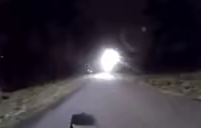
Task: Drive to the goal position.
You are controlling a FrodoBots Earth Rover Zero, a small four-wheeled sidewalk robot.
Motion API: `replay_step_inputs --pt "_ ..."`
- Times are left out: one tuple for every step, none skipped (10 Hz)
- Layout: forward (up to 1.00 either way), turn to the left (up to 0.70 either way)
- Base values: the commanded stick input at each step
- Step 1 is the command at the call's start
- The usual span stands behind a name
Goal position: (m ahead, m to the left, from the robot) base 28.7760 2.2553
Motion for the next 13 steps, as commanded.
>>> replay_step_inputs --pt "1.00 0.04" --pt "1.00 0.04" --pt "1.00 0.04" --pt "1.00 0.04" --pt "1.00 0.04" --pt "1.00 0.04" --pt "1.00 0.04" --pt "1.00 0.04" --pt "1.00 0.04" --pt "1.00 0.03" --pt "1.00 0.03" --pt "1.00 0.04" --pt "1.00 0.04"
